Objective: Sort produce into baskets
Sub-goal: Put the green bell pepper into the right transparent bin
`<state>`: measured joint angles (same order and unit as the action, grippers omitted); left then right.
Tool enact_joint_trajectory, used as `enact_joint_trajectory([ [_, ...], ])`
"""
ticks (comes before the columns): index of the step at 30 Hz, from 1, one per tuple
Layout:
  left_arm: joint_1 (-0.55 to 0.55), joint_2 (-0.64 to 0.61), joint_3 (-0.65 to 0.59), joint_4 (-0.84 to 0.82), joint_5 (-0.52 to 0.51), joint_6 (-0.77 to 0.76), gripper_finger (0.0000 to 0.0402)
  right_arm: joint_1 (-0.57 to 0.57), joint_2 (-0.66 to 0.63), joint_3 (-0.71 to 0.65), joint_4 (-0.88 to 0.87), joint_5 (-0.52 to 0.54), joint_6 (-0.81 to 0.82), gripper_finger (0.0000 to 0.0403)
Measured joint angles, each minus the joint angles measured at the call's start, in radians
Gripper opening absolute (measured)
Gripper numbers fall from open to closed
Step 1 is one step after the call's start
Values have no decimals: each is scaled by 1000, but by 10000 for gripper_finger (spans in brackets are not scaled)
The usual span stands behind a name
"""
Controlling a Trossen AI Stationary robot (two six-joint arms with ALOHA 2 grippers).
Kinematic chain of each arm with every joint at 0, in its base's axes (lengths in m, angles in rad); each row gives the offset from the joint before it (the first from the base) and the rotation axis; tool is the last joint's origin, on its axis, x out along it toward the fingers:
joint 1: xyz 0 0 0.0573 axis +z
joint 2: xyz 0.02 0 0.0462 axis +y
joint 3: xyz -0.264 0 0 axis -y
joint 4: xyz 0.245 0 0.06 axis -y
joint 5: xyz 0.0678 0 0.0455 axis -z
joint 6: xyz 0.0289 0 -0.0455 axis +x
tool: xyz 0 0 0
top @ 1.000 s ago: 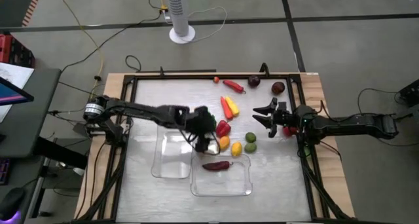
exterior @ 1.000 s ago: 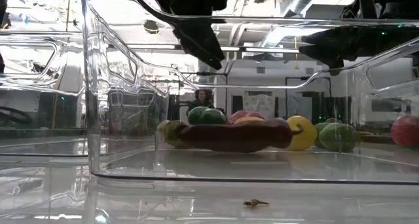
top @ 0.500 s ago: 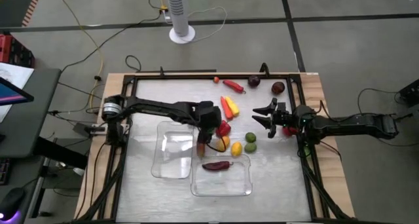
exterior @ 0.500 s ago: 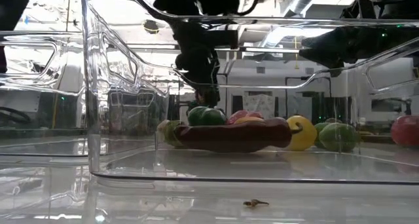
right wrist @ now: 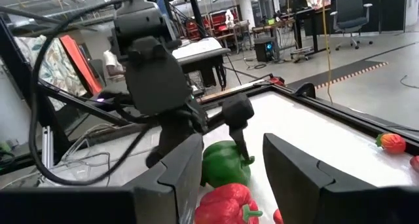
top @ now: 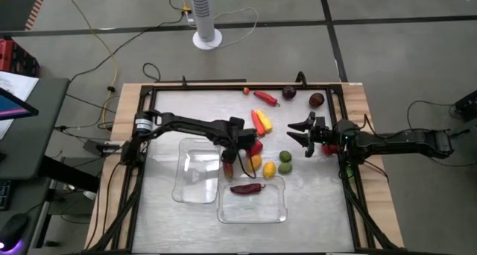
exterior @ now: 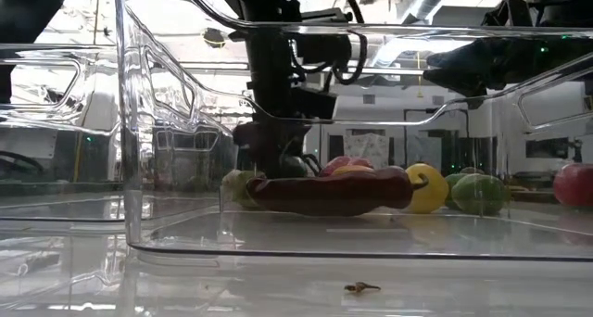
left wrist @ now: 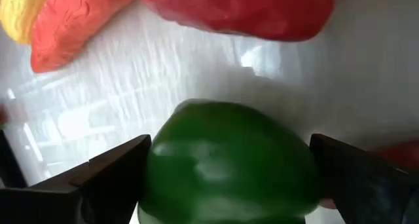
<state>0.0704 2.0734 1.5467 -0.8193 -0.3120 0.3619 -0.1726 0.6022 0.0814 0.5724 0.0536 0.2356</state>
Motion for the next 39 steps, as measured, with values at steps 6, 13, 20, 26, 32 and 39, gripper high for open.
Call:
enact_joint_trajectory([
  [6, 0, 4, 0, 2, -11, 11, 377, 0, 0, 0, 0, 0, 0, 189],
  [13, -5, 2, 36, -42, -27, 8, 328, 0, 0, 0, 0, 0, 0, 189],
  [20, -24, -5, 247, -169, -24, -11, 327, 0, 0, 0, 0, 0, 0, 189],
  [26, -83, -35, 403, -154, 386, -42, 327, 0, 0, 0, -16, 0, -6, 189],
  [32, -145, -33, 396, 18, 912, -128, 331, 0, -1, 0, -22, 0, -7, 189],
  [39, -249, 1, 394, 5, 572, -226, 384, 0, 0, 0, -22, 0, -7, 189],
])
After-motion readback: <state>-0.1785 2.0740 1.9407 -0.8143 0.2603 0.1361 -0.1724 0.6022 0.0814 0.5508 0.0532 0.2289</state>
